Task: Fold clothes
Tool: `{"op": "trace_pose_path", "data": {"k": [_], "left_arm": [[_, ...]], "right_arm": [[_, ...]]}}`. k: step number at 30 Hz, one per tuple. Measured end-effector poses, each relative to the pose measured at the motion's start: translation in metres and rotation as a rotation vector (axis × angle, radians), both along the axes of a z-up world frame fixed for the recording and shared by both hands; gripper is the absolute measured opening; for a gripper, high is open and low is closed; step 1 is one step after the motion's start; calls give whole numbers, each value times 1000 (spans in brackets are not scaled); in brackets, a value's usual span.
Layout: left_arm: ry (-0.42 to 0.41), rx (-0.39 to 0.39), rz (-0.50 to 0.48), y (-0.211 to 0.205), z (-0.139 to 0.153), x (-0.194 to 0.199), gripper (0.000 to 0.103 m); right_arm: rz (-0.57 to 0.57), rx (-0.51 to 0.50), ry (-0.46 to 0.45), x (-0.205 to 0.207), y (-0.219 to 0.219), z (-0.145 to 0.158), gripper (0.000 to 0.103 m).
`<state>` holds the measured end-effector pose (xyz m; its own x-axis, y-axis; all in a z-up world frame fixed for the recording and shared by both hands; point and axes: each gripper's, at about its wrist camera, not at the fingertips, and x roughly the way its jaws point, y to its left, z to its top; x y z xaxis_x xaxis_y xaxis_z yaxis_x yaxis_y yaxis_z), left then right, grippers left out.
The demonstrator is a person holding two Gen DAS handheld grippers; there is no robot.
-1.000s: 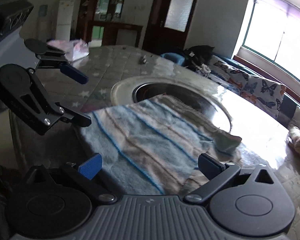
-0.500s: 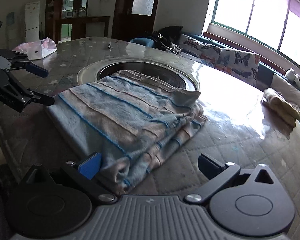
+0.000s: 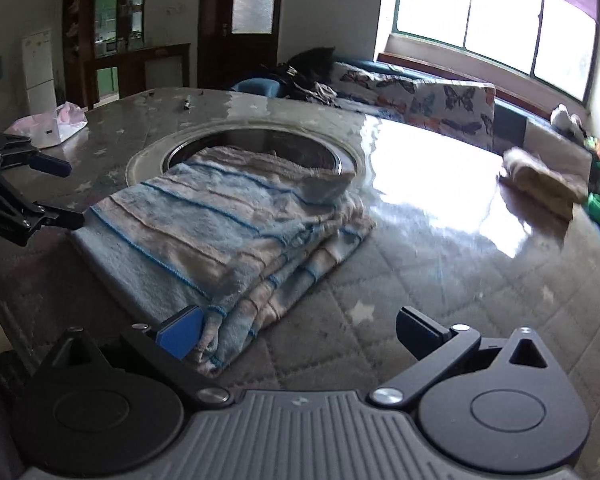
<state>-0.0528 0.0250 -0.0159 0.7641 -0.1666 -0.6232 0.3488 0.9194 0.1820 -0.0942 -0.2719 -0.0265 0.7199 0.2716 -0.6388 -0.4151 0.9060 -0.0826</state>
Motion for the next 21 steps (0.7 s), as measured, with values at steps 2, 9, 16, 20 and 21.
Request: {"op": "trace_pose_path", "data": {"k": [2,9,16,20,21], "left_arm": [[-5,-12,7,0,3,2,91],[6,-51,50,-1,7,23,91],[21,-45,71,-10,3,50,91],[13,-35,90,-11,5,64,91],[11,-32,95,-11,5,67,91]], "right_arm": [[4,-3,-18,4,3,3,103],[-34,29,-55,28,10,8,103],[-108,54,-35,70,9,1,103],[-173,30,-8,89,0,-9,103],[-185,50,1,92,-4,-8,103]]}}
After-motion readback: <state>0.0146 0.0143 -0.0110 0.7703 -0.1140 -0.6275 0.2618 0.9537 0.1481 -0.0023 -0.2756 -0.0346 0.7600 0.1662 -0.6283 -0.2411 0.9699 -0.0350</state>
